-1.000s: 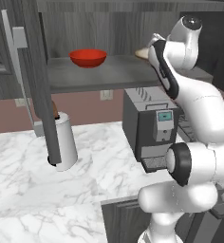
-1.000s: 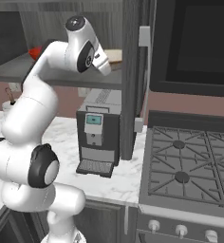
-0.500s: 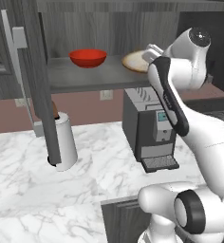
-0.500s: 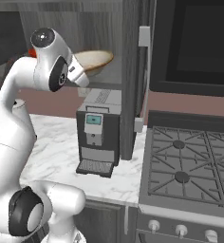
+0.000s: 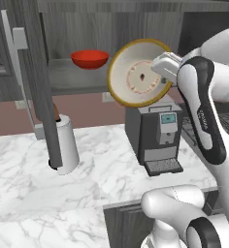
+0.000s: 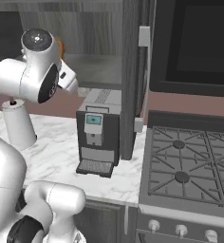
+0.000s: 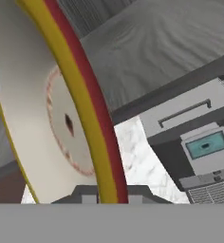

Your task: Take the smaller bowl and place it next to the appetizer plate on the dining counter , and place the larger bowl next to the plate with cooked food.

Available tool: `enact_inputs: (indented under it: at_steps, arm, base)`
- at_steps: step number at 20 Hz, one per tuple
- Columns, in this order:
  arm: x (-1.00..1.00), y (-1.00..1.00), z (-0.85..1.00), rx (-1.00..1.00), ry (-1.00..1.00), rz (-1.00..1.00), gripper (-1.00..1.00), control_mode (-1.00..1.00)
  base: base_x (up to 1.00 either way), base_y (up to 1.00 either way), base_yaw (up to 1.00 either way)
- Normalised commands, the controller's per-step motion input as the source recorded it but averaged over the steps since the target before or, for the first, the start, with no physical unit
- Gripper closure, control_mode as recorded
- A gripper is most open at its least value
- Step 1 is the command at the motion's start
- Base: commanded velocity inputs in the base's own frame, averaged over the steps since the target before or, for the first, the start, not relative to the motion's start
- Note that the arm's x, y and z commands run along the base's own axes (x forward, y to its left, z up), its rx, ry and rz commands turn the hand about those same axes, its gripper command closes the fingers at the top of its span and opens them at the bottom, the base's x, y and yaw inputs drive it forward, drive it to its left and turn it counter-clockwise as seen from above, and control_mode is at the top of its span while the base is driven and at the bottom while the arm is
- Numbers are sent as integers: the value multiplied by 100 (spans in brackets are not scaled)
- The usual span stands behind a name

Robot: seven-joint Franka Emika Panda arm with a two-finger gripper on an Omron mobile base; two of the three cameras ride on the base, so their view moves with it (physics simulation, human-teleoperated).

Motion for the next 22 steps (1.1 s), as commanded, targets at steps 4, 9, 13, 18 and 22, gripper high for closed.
enact_inputs:
  at_steps: [4,9,13,18,22]
  arm:
    - [-78,0,-11,-10,22,0,100,-100]
    - [-37,0,-1,-4,25,-4,100,-100]
    - [-49,-15,0,-2,5,-5,100,-100]
    - [-63,-16,0,0,0,-5,100,-100]
    - [-72,-24,-7,0,-1,-2,100,-100]
  base:
    - [0,0,0]
    - [0,0,0]
    - [0,0,0]
    - [0,0,0]
    - [0,0,0]
